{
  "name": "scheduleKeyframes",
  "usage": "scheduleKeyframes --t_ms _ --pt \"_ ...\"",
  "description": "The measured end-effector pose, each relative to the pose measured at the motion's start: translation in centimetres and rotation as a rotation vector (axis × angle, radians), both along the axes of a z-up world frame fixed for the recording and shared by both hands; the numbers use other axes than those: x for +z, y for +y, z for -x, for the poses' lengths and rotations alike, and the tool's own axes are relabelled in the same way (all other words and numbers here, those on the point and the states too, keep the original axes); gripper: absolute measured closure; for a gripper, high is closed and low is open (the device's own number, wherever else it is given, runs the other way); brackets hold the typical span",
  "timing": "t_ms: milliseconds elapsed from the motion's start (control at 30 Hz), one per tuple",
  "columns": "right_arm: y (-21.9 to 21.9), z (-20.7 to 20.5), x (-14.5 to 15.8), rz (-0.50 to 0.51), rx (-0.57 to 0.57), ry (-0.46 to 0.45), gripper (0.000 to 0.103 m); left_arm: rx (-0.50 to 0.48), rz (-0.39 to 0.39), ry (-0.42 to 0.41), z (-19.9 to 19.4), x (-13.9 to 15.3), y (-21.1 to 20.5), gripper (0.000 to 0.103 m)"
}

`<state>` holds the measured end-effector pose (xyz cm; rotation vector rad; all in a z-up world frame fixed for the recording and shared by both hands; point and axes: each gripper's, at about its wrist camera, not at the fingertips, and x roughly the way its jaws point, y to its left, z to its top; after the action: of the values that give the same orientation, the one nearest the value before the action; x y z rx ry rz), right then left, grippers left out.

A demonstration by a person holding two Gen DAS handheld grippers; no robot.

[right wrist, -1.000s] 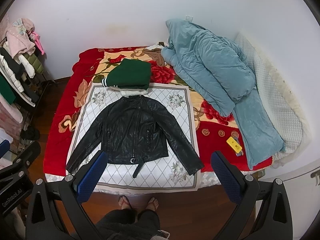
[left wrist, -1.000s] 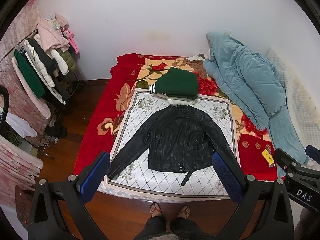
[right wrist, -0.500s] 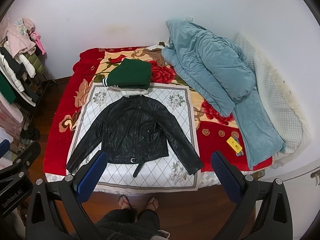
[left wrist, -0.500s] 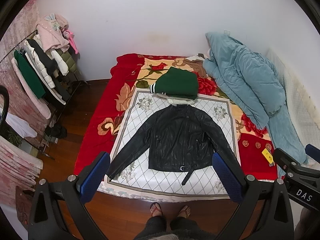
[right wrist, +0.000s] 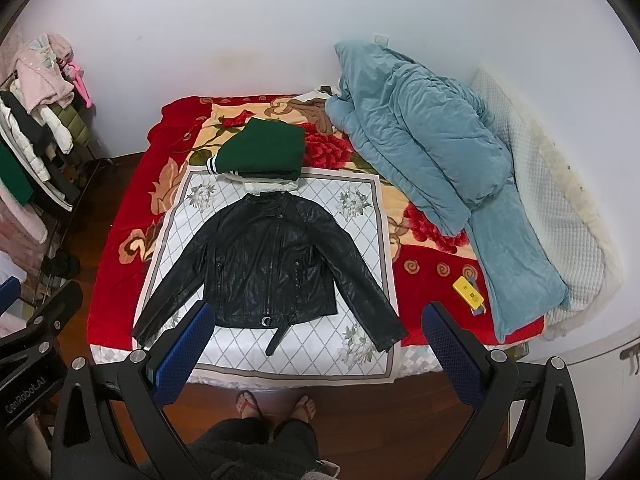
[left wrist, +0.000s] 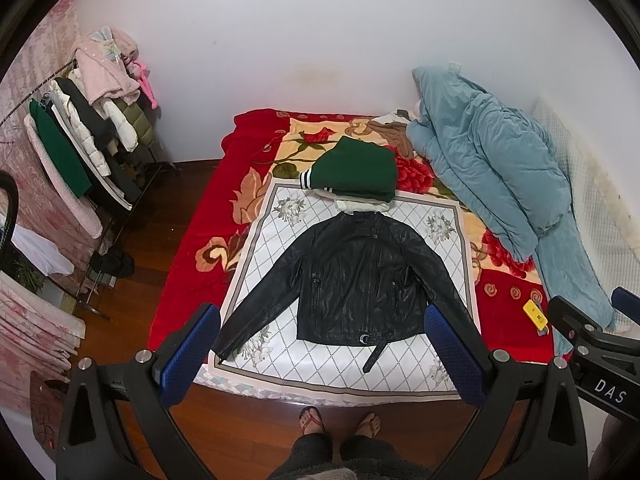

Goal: Fold large clothes

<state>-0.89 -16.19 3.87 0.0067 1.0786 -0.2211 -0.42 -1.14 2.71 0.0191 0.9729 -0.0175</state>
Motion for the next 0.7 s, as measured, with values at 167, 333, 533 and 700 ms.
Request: scheduleKeyframes --t_ms 167,333,533,700 --pt "0.06 0.02 -0.14 -0.001 0.000 0.002 0.000 0.003 -0.002 -0.002 -0.04 0.05 -0.07 0.000" --pt "0.10 0.08 -0.29 0.003 0.000 0.000 0.000 0.002 -0.001 -0.003 -0.05 0.12 -0.02 0.000" --pt "0.26 0.02 0.10 -0.002 0.000 0.001 0.000 0.001 -0.001 -0.005 -0.06 0.26 0.02 0.000" --pt "0.32 0.06 0.07 0.000 0.000 0.001 0.000 -0.001 0.001 -0.005 0.02 0.05 0.18 0.000"
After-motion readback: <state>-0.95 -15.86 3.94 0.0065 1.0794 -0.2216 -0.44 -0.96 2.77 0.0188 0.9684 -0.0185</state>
